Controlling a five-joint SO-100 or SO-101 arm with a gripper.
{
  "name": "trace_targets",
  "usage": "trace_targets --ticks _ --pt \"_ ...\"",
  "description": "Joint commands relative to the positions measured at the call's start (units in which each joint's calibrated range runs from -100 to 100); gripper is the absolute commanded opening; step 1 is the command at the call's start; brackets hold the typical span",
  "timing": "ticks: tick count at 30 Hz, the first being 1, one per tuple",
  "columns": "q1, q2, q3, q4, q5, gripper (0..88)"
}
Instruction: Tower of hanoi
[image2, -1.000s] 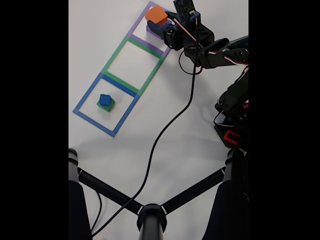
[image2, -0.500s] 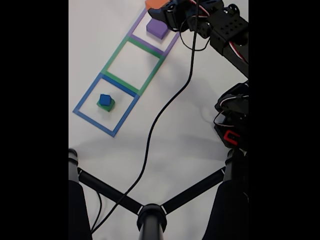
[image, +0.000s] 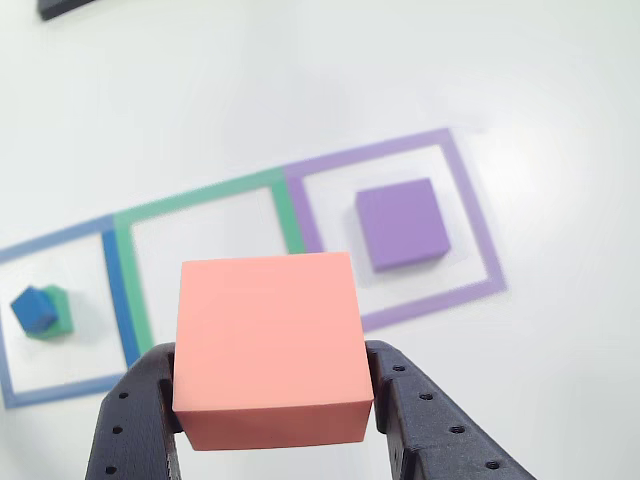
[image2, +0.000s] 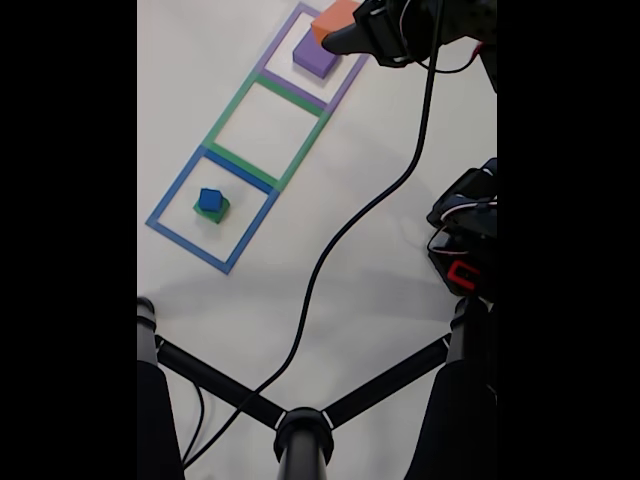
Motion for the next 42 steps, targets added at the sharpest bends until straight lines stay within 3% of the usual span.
trace_targets --ticks 1,10,18,25,33,42 --pt "-3.05 -3.12 -7.14 5.64 0.59 15.4" --pt "-7.85 -5.92 -4.32 7.58 0.59 15.1" --pt "-9.76 -12.57 20.12 -8.52 0.59 15.1" --pt "-10.52 -17.22 45.02 -30.86 0.59 15.0" --pt "-11.44 -14.58 70.74 -64.05 0.59 15.4" --pt "-12.05 0.81 86.00 -99.01 0.59 15.2"
